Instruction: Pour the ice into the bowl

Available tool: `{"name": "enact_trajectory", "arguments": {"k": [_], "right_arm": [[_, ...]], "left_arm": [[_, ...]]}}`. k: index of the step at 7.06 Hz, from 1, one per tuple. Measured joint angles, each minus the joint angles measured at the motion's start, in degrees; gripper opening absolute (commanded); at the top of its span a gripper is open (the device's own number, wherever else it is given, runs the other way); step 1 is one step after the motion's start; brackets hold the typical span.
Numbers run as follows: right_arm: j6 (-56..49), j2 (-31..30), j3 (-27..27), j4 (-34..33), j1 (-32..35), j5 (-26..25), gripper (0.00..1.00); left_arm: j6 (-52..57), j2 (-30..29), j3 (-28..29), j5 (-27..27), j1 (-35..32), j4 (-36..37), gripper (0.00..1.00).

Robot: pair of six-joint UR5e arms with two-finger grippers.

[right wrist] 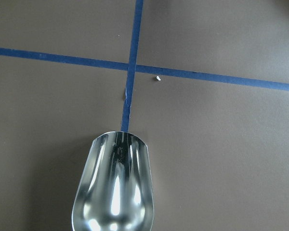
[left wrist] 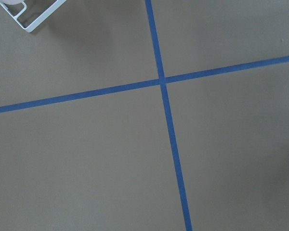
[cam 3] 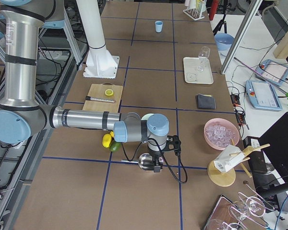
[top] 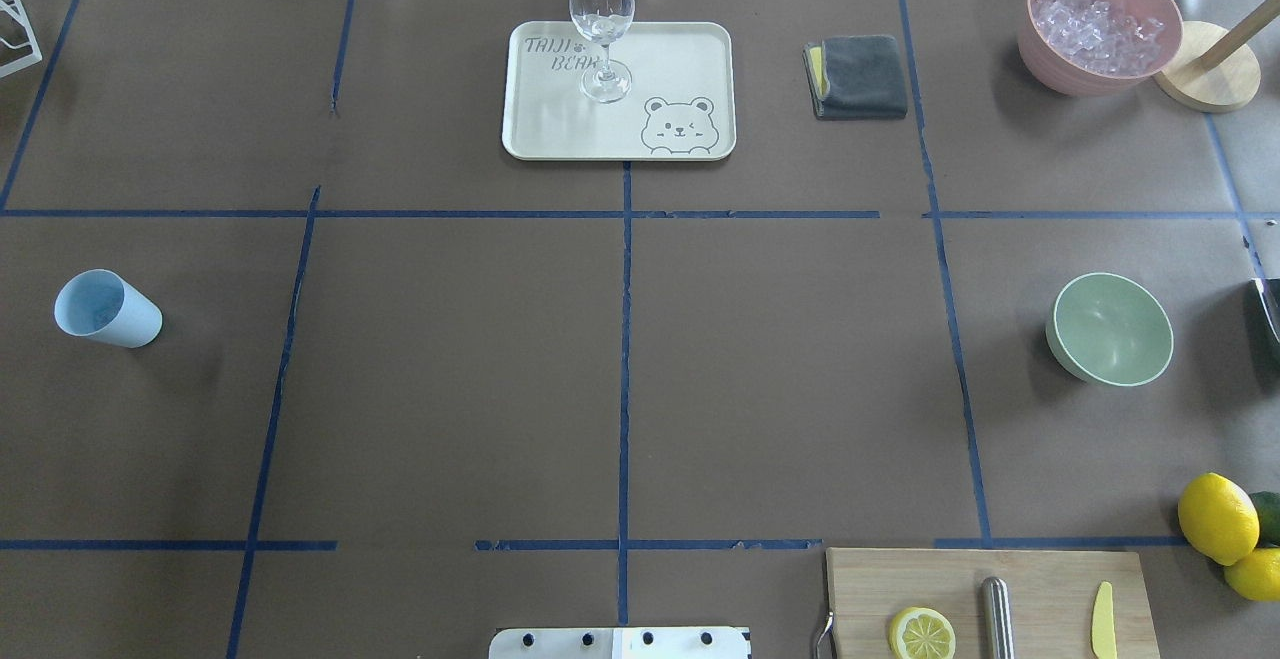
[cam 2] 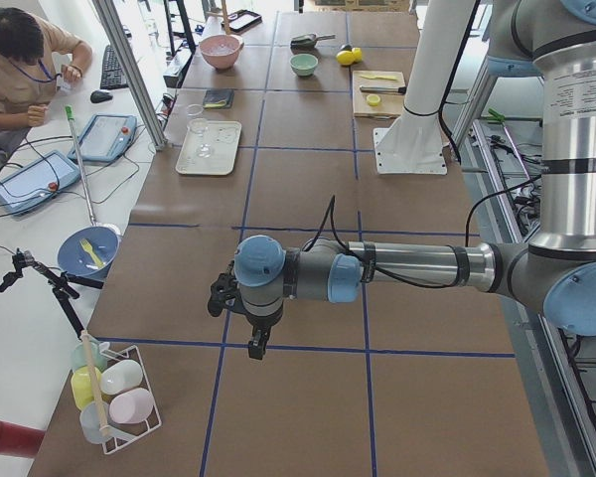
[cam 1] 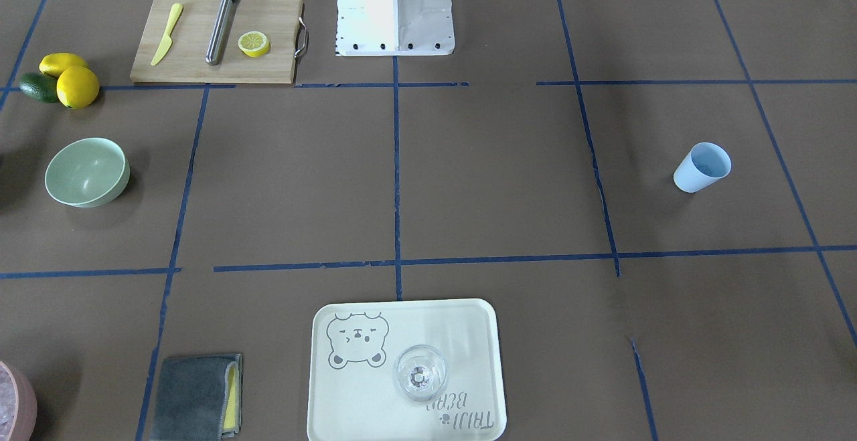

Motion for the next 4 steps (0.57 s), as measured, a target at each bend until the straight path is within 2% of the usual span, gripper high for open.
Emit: {"name": "enact_trajectory", "arguments": {"k": [4], "right_arm": [[-0.1,0.2,0.6,2.1,-0.1,0.4,1.0]], "left_arm": [[0.0,-0.2,0.0,-0.3,0.1,0.0,1.0]]}}
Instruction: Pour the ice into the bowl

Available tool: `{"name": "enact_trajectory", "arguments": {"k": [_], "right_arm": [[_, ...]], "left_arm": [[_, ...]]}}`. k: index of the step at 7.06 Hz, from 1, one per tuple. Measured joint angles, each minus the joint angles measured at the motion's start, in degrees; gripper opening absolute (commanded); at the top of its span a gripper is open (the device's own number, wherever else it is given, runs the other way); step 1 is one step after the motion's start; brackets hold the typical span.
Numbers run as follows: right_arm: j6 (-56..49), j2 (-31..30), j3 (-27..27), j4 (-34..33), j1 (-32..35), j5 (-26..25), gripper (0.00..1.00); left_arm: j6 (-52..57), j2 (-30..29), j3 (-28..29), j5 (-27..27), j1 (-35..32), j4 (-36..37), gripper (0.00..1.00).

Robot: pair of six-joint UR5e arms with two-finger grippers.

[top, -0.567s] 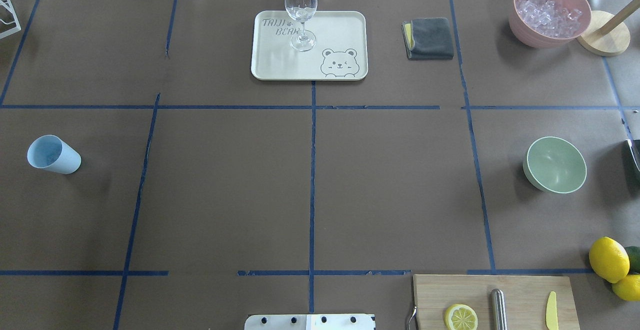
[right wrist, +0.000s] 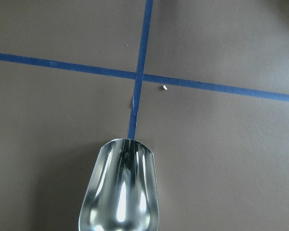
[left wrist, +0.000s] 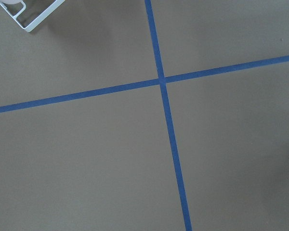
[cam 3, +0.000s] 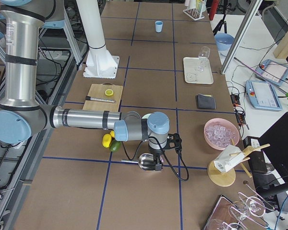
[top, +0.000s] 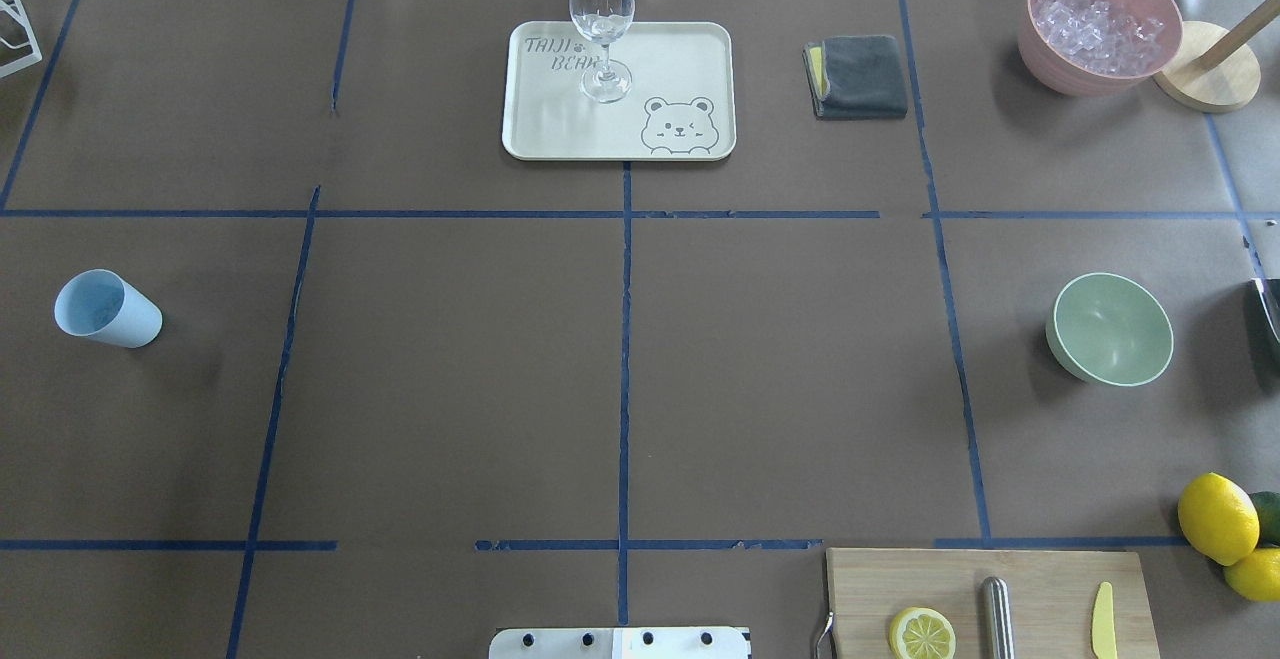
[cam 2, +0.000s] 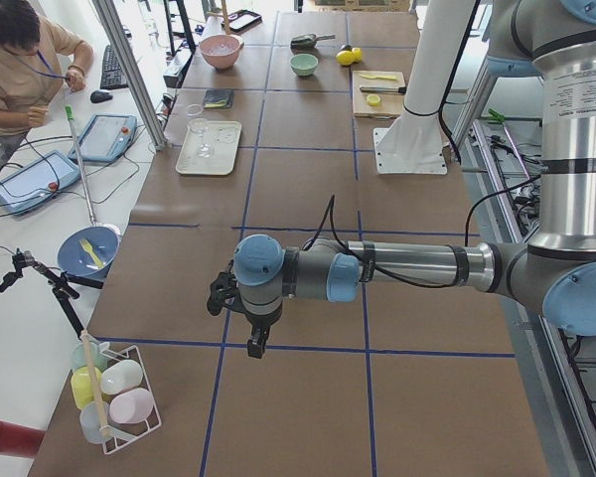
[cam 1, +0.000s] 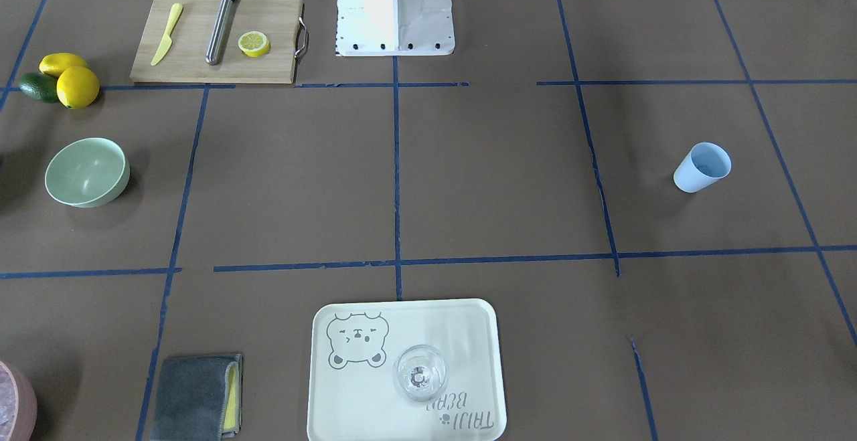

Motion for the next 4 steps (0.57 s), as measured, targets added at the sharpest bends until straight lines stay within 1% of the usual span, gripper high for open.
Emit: {"name": "enact_trajectory", "arguments": {"k": [2,4], "right_arm": [[0.3,0.1,-0.3,7.5,-0.2,0.6,1.0],[3.7,0.2,-0.5,10.3,-1.5,3.6,1.0]], "left_arm": [[0.0,0.0,0.0,-0.1,0.0,0.0,1.0],[0.0,-0.1,0.0,0.1,0.2,-0.7,1.0]]}}
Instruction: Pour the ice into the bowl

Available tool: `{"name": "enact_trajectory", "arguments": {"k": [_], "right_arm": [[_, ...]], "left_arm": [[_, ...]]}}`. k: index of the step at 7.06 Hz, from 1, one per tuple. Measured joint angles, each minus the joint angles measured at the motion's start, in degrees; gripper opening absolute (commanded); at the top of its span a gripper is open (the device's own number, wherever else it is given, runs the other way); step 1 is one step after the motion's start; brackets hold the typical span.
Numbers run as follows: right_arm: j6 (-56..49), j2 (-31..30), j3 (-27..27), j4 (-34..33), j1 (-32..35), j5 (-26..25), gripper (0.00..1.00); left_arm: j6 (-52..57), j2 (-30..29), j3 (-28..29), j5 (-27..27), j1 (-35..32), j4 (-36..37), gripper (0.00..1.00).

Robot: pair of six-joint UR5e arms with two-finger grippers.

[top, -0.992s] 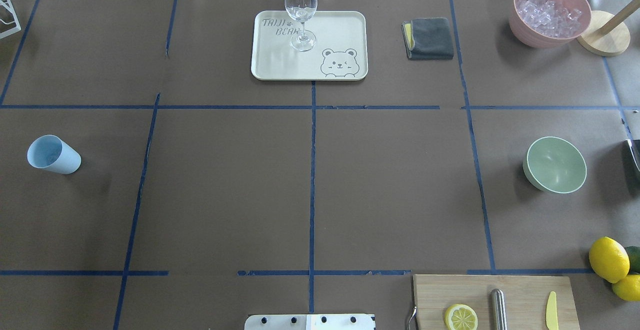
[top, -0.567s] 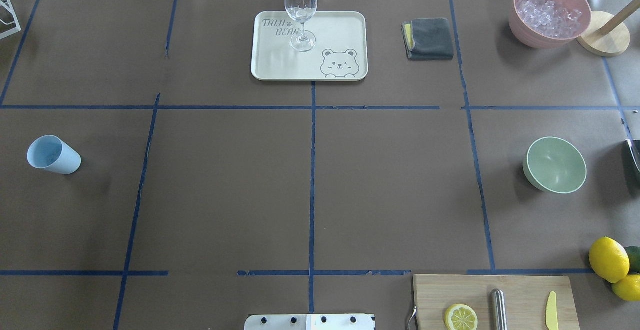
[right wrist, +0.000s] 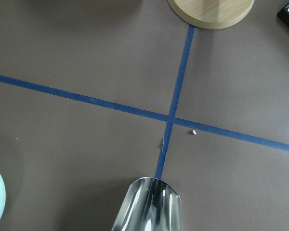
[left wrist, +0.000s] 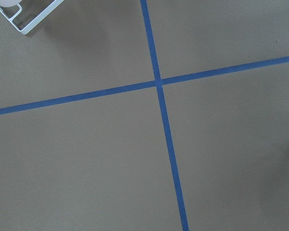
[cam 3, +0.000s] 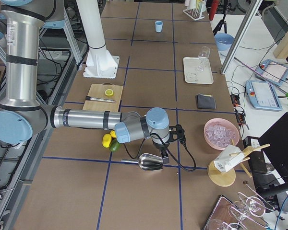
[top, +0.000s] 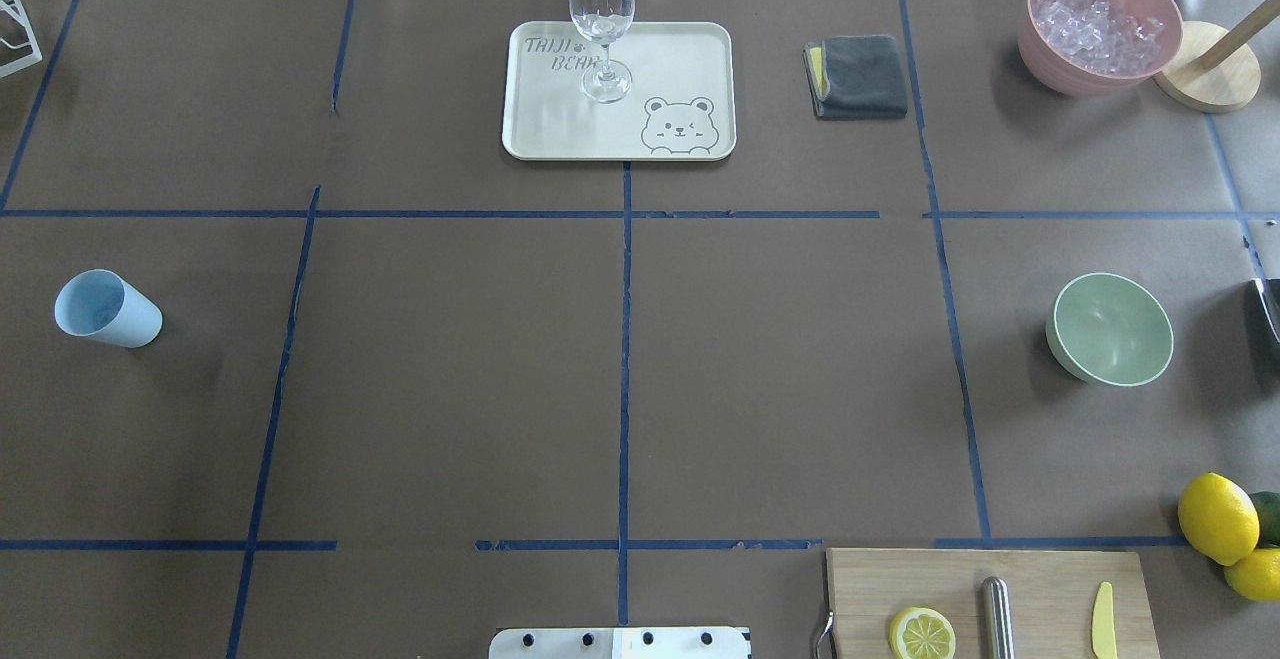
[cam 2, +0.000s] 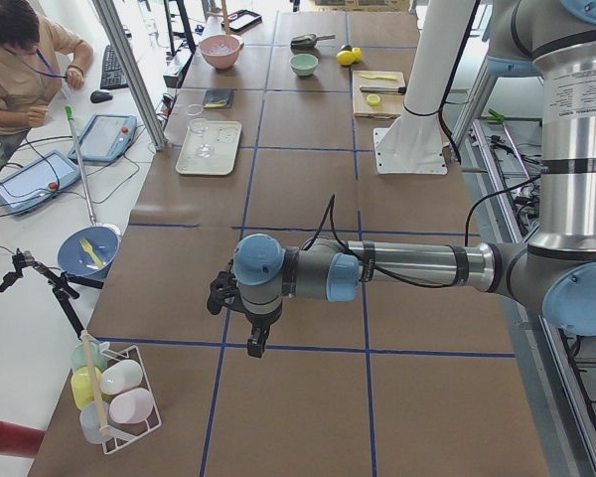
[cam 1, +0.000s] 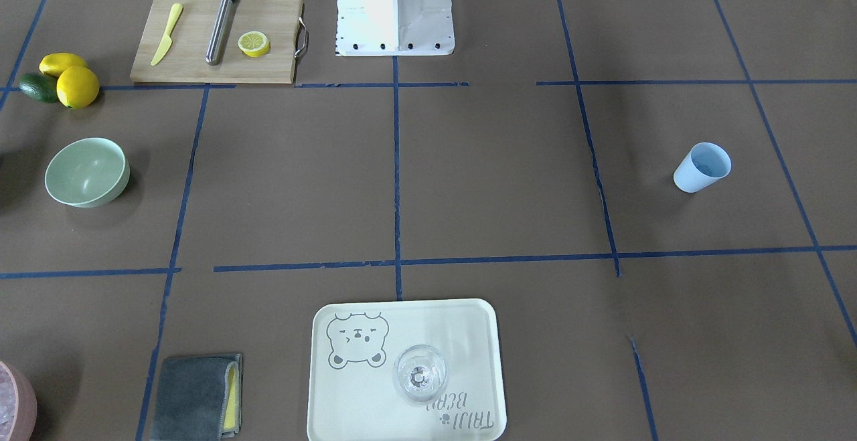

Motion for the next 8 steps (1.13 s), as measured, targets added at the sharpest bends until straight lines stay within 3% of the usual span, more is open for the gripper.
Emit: {"name": "enact_trajectory", "arguments": {"k": [2,6,7,8], "right_arm": [[5.8,0.0,-0.7,5.8,-3.8,1.9,1.0],[23.8,1.5,-5.5,24.9,-19.9,1.0,1.0],[25.2,1.8,-7.6,27.3,-22.2,0.8,0.47],[25.7,2.1,-8.7,28.4,-23.4,0.7,0.0]], "left_arm": [[0.1,0.1,0.1,0.0,0.1,-0.6,1.0],[0.1,0.3,0.2,-0.3,0.1,-0.8,1.0],[0.1,0.3,0.2,-0.3,0.1,-0.8,1.0],[0.1,0.3,0.2,-0.4,0.1,-0.8,1.0]]}}
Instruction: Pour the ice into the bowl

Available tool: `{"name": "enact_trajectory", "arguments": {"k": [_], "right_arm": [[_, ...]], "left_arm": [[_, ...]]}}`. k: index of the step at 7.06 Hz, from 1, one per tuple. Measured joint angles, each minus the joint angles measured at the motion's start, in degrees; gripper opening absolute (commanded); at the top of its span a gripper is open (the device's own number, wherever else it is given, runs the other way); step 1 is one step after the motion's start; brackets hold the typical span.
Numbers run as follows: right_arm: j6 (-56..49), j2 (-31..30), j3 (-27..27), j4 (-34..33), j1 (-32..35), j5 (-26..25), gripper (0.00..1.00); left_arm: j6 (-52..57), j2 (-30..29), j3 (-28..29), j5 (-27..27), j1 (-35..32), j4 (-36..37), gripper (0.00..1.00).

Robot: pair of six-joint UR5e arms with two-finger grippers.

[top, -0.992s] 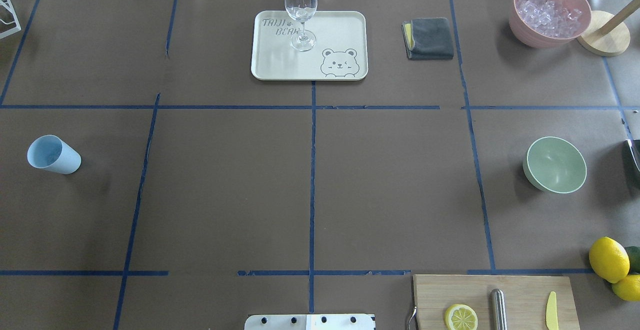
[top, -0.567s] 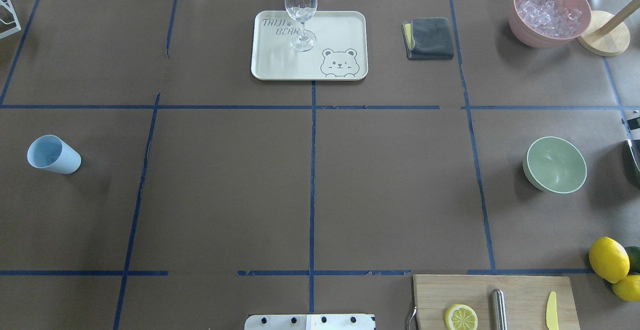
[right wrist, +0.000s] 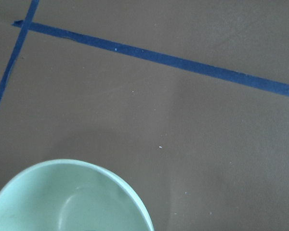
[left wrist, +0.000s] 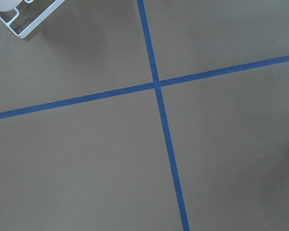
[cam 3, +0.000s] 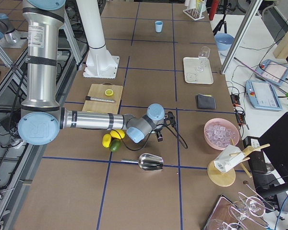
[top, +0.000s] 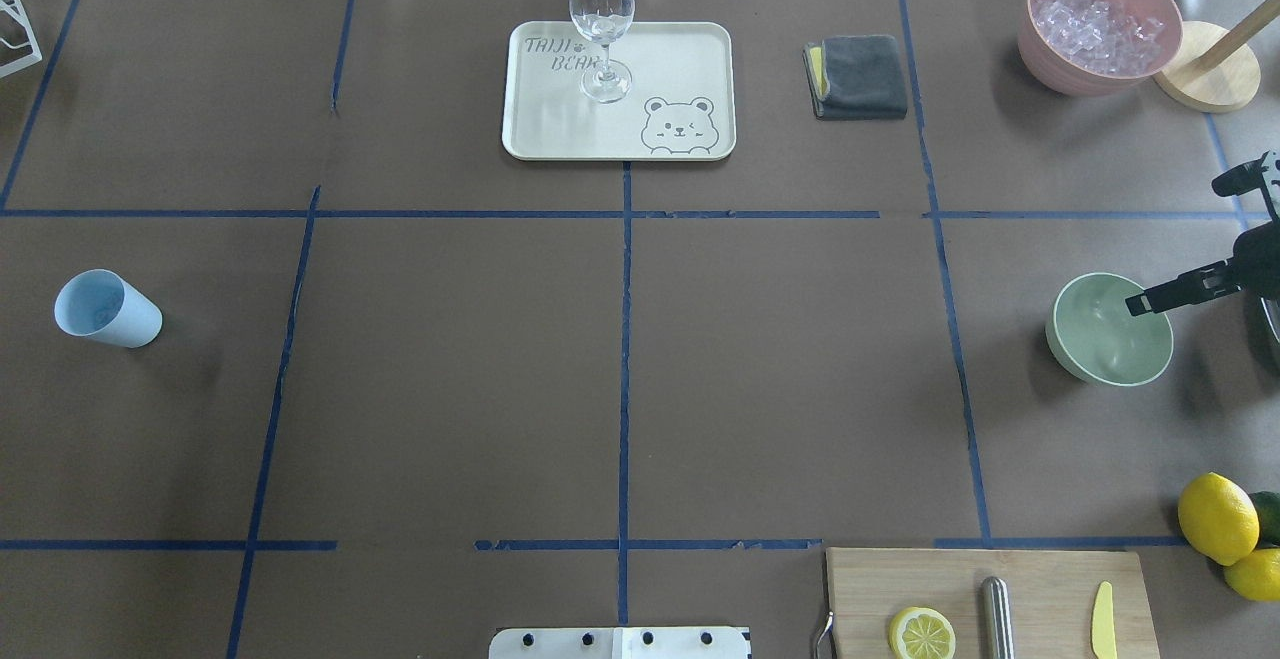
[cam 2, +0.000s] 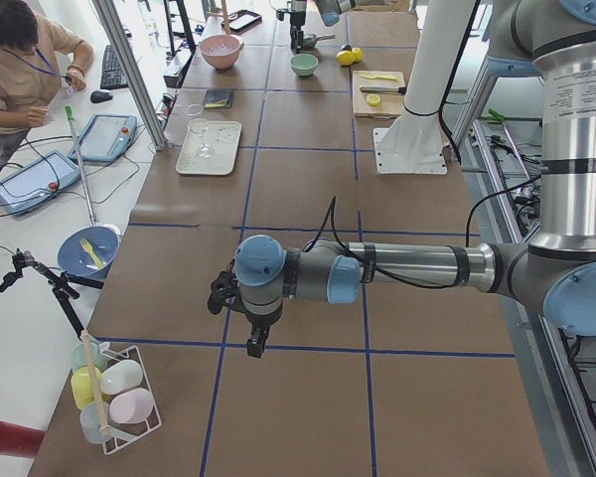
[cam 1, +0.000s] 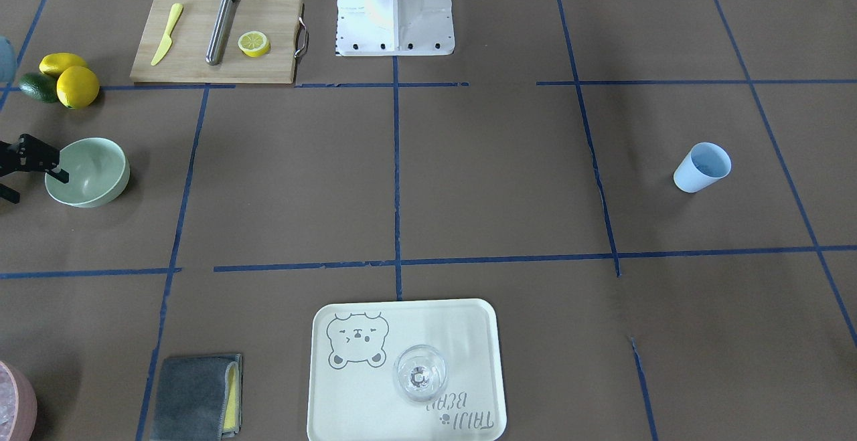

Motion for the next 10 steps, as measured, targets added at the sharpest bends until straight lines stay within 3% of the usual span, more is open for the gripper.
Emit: {"name": "enact_trajectory", "arguments": {"k": [4,7,8,10], "right_arm": [[0.4,1.4,-0.1,0.5,-0.7,0.2,0.0],[10.6,11.4,-0.2,0.3,-4.0,-0.1,0.0],[17.6,17.4,-0.6,-0.2,-8.3,-2.6,0.0],[30.9,30.3,-0.9,-6.4,-18.9,-14.4,0.0]], "left_arm": [[0.0,0.0,0.1,0.0,0.0,0.0,1.0],[0.0,-0.1,0.1,-0.1,0.1,0.0,1.0],[0.0,-0.1,0.1,-0.1,0.1,0.0,1.0],[0.0,-0.1,0.0,-0.1,0.1,0.0,1.0]]}}
